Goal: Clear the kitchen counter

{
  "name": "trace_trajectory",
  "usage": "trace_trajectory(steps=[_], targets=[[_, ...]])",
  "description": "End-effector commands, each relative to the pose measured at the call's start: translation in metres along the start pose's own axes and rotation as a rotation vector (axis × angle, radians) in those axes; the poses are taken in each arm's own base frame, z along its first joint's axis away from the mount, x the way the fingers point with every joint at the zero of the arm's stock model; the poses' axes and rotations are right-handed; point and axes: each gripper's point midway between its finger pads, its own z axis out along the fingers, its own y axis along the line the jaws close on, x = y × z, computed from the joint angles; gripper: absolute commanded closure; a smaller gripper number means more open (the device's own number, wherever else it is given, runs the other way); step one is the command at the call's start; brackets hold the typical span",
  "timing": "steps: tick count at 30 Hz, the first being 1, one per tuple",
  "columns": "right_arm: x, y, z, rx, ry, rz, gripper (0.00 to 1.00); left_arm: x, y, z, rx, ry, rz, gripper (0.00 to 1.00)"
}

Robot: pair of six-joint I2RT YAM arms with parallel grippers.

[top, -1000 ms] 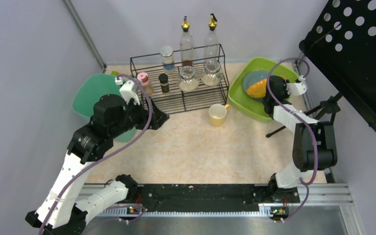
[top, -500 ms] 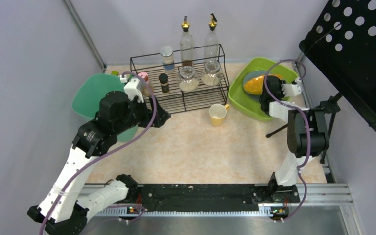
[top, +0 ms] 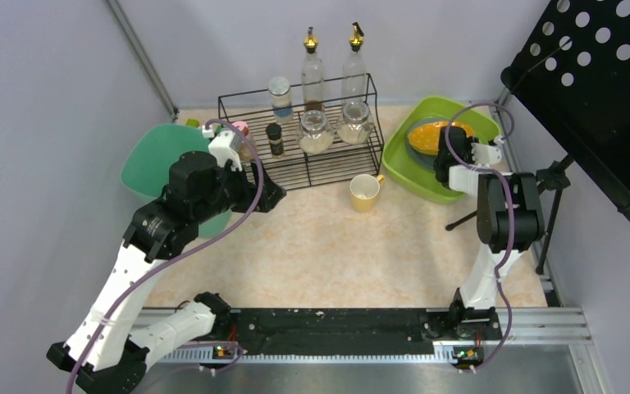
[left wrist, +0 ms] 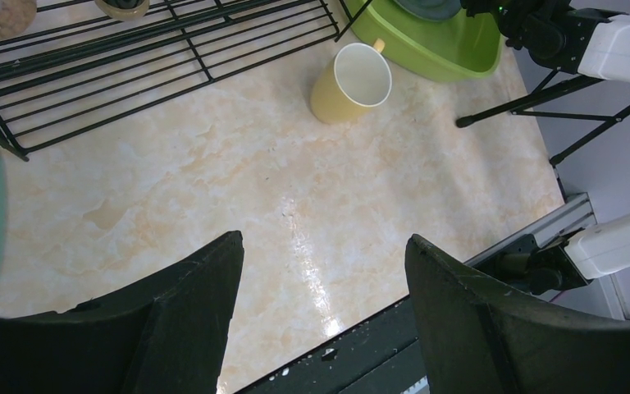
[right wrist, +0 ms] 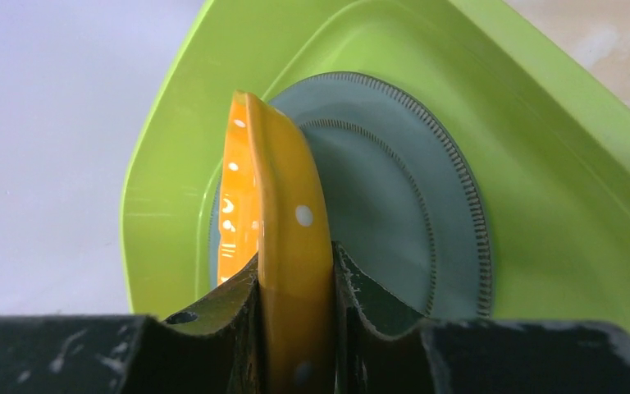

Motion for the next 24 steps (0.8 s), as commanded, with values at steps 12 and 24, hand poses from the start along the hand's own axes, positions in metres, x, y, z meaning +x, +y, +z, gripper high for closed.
trace_trajectory(steps=[12, 24], targets=[[0.019, -0.011, 0.016, 0.053, 0.086, 0.037, 0.77, -0.007, -0.002, 0.006, 0.015, -0.032, 0.007, 0.23], [0.05, -0.04, 0.015, 0.116, 0.201, -0.023, 0.66, -0.003, -0.002, 0.001, 0.025, -0.039, -0.002, 0.23]])
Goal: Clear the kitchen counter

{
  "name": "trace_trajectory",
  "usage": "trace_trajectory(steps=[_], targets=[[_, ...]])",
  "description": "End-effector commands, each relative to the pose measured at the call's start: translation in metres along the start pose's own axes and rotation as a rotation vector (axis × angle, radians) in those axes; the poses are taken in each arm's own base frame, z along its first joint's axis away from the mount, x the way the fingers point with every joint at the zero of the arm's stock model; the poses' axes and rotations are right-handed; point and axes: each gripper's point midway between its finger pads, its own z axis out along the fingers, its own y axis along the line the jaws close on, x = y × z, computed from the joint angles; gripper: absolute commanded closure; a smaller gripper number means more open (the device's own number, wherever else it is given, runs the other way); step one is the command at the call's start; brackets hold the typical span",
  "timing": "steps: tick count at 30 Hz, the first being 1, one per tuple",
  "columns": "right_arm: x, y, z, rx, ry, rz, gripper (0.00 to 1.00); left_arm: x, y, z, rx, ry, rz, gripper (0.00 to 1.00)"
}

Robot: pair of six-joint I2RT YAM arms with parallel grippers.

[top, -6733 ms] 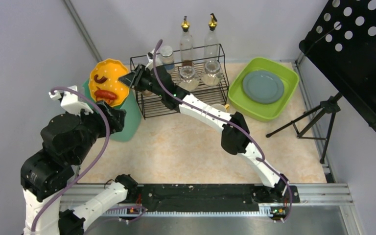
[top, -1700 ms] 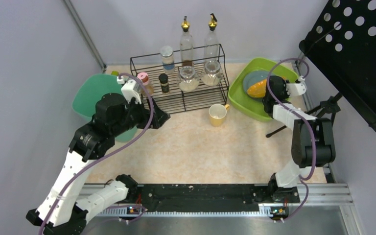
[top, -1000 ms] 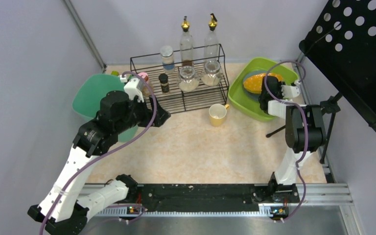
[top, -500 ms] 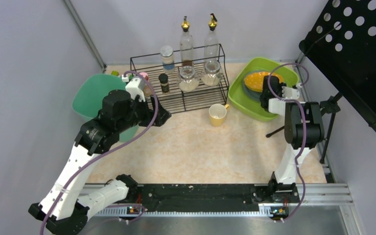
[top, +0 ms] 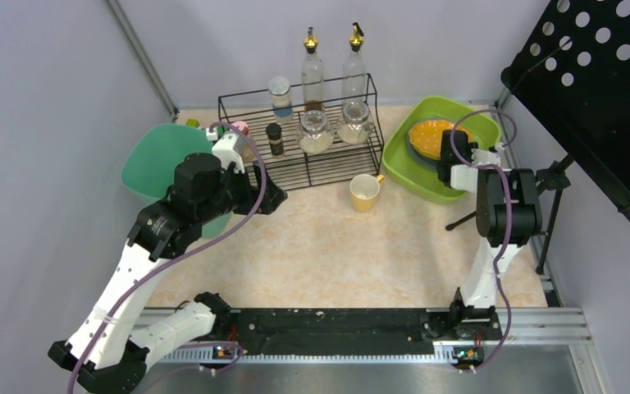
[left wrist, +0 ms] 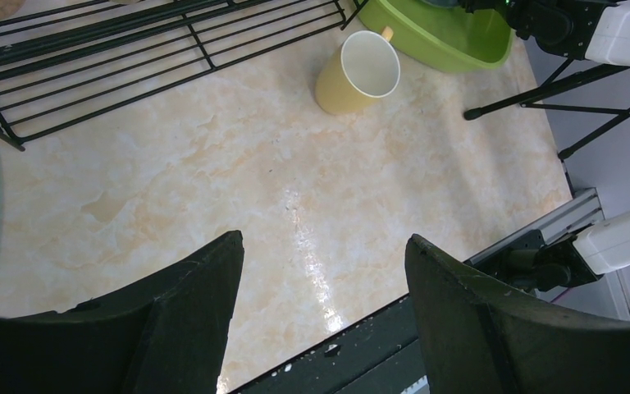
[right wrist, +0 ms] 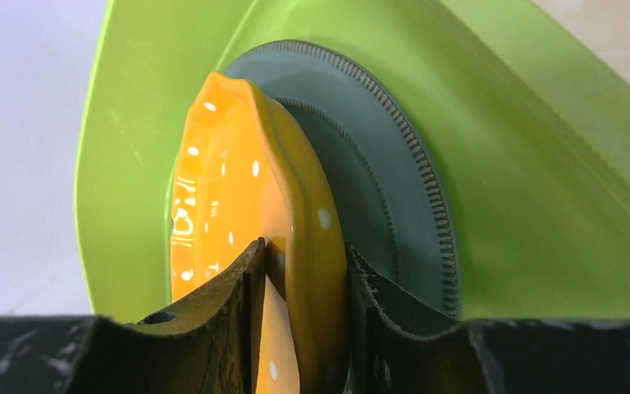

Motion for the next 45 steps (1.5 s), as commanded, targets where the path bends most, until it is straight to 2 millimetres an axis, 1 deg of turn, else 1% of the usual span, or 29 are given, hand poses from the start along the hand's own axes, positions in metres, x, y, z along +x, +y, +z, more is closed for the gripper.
trace_trajectory(steps=[1, 4, 6, 8, 11, 17, 22, 23, 28, 31, 37, 43, 45], targets=[[0.025, -0.023, 0.005, 0.062, 0.103, -0.093, 0.65, -0.012, -0.008, -0.007, 0.04, -0.065, 0.001, 0.23], [0.026, -0.026, 0.005, 0.074, 0.114, -0.109, 0.62, -0.012, -0.009, -0.008, 0.044, -0.066, 0.0, 0.23], [0.028, -0.028, 0.005, 0.075, 0.147, -0.127, 0.57, -0.011, -0.009, -0.008, 0.048, -0.064, -0.001, 0.23], [0.036, -0.027, 0.004, 0.077, 0.194, -0.147, 0.5, -0.011, -0.01, -0.007, 0.054, -0.062, -0.001, 0.23], [0.038, -0.027, 0.001, 0.086, 0.219, -0.167, 0.45, -0.011, -0.012, -0.007, 0.063, -0.059, -0.002, 0.23], [0.038, -0.02, -0.007, 0.084, 0.257, -0.2, 0.41, -0.012, -0.014, -0.011, 0.075, -0.066, 0.001, 0.23], [0.049, -0.021, -0.015, 0.11, 0.345, -0.259, 0.35, -0.01, -0.017, -0.018, 0.093, -0.075, 0.003, 0.23], [0.042, -0.022, -0.01, 0.121, 0.355, -0.25, 0.35, -0.01, -0.017, -0.02, 0.096, -0.077, 0.004, 0.23], [0.047, -0.026, -0.018, 0.146, 0.43, -0.283, 0.33, -0.008, -0.019, -0.031, 0.115, -0.087, 0.004, 0.23], [0.046, -0.027, -0.023, 0.15, 0.45, -0.296, 0.32, -0.006, -0.019, -0.039, 0.121, -0.099, 0.006, 0.23], [0.039, -0.025, -0.035, 0.152, 0.463, -0.3, 0.32, -0.004, -0.02, -0.052, 0.137, -0.119, 0.007, 0.23], [0.029, -0.02, -0.048, 0.138, 0.455, -0.307, 0.32, -0.002, -0.023, -0.058, 0.157, -0.126, 0.009, 0.23], [0.026, -0.023, -0.05, 0.144, 0.452, -0.311, 0.32, -0.002, -0.024, -0.059, 0.164, -0.125, 0.009, 0.23]])
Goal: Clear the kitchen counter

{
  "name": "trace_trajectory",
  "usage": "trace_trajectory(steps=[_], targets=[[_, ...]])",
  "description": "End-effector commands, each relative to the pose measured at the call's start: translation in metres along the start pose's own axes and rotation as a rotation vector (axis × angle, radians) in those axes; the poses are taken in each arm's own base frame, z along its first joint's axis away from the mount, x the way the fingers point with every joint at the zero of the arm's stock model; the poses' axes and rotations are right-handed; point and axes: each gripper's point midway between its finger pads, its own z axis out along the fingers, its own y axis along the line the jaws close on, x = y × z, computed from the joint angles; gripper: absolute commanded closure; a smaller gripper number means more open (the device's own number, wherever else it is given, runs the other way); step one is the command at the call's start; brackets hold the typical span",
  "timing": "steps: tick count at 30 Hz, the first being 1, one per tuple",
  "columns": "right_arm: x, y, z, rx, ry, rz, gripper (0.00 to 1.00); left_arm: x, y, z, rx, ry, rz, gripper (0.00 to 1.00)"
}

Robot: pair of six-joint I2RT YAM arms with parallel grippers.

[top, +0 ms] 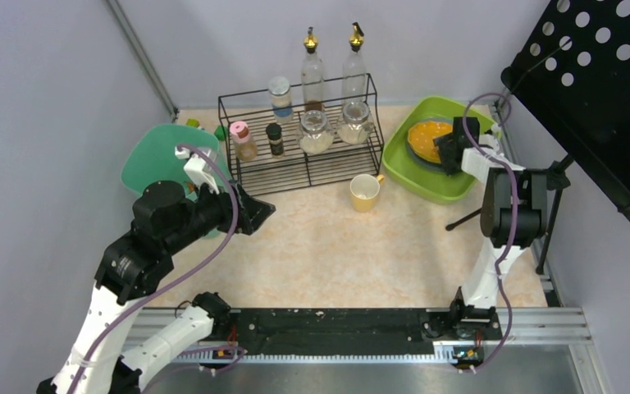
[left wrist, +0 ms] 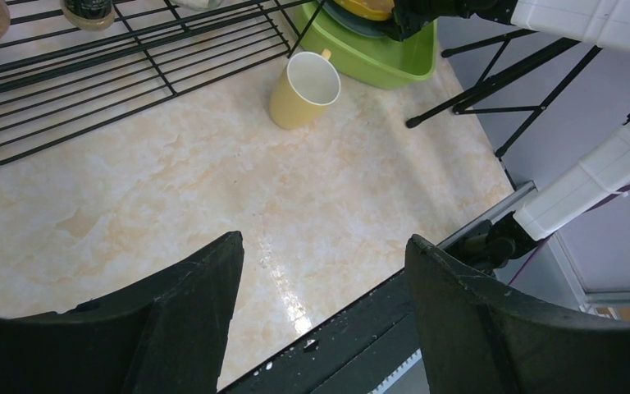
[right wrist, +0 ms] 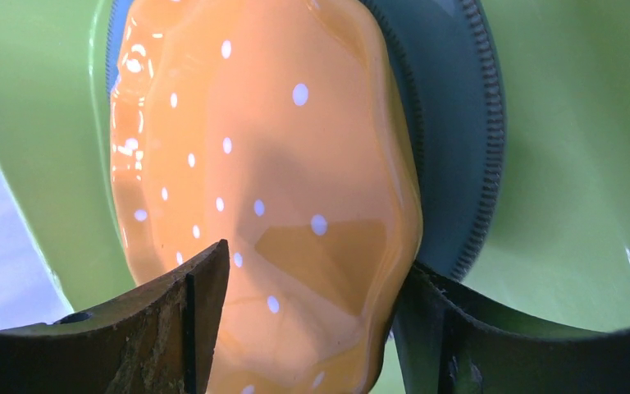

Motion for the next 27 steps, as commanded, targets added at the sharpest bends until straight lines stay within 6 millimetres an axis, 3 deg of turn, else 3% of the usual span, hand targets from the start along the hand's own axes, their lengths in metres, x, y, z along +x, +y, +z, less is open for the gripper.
trace_trajectory(steps=[1, 18, 22, 27], targets=[[0.013, -0.023, -0.024, 0.067, 0.068, -0.054, 0.32, -0.002, -0.006, -0.002, 0.033, -0.011, -0.006, 0.23], [0.015, -0.042, -0.036, 0.092, 0.057, -0.061, 0.32, -0.001, -0.01, -0.013, 0.053, -0.03, -0.023, 0.23], [0.013, -0.041, -0.03, 0.091, 0.045, -0.055, 0.32, -0.001, -0.009, -0.011, 0.049, -0.029, -0.022, 0.23], [0.007, -0.026, -0.027, 0.053, 0.037, -0.039, 0.33, -0.001, -0.005, -0.005, 0.026, -0.016, -0.017, 0.23]])
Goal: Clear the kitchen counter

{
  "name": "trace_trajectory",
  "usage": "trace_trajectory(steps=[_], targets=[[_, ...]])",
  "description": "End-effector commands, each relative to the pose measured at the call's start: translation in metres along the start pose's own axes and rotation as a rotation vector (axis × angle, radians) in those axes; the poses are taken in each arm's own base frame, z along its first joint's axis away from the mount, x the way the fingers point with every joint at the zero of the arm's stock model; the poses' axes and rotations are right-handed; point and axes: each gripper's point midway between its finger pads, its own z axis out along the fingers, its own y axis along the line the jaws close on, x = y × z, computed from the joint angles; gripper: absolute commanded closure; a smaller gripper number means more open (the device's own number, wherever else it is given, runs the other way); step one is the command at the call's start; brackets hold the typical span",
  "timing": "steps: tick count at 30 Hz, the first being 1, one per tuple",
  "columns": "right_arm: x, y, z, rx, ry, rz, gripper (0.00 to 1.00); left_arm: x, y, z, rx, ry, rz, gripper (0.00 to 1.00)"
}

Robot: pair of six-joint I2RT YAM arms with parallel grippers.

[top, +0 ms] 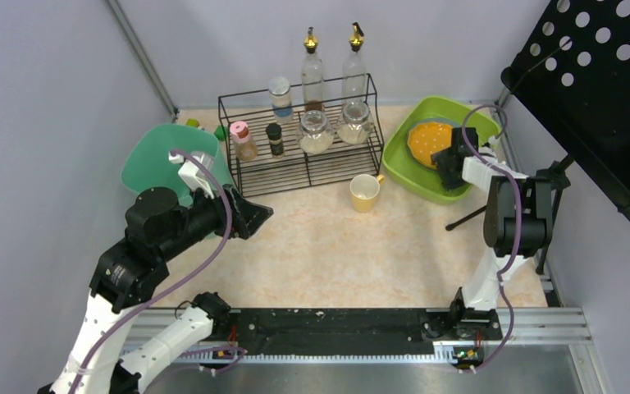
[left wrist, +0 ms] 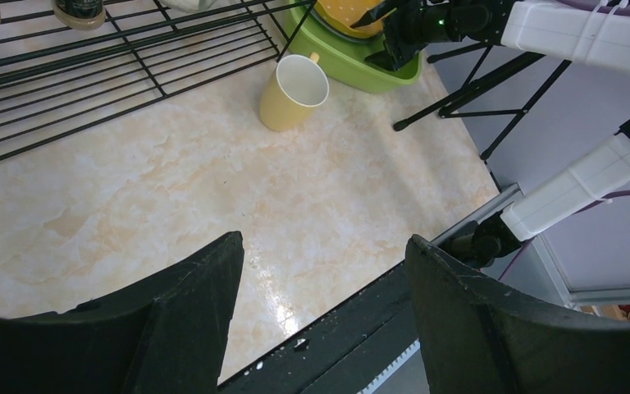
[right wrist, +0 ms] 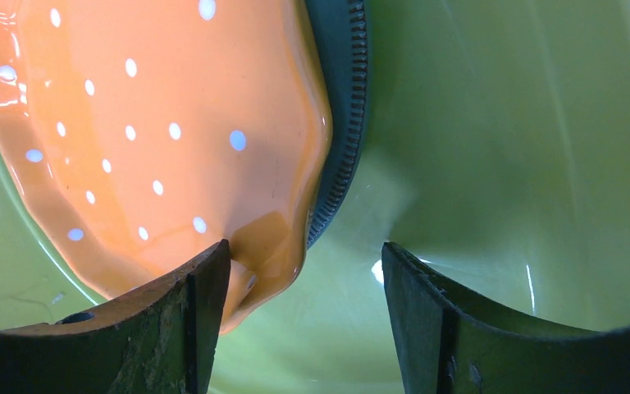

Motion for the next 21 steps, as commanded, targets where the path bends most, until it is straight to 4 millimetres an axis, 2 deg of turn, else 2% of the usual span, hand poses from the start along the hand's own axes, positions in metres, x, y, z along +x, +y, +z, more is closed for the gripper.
trace_trajectory(steps=[1, 4, 9, 17, 21], targets=[[-0.016, 0.023, -0.006, -0.056, -0.034, 0.012, 0.33, -0.002, 0.001, 0.007, -0.004, 0.005, 0.001, 0.23], [-0.019, 0.036, -0.015, -0.092, -0.024, 0.005, 0.34, -0.001, 0.002, 0.013, -0.007, 0.016, -0.001, 0.23], [-0.024, 0.046, -0.037, -0.142, -0.02, -0.013, 0.33, -0.002, 0.0, 0.018, 0.004, 0.024, -0.002, 0.23], [-0.042, 0.059, -0.098, -0.268, -0.083, -0.066, 0.31, -0.002, 0.003, 0.019, -0.01, 0.023, -0.001, 0.23], [-0.04, 0.065, -0.124, -0.326, -0.089, -0.15, 0.31, 0.001, 0.004, 0.02, -0.013, 0.032, 0.002, 0.19]])
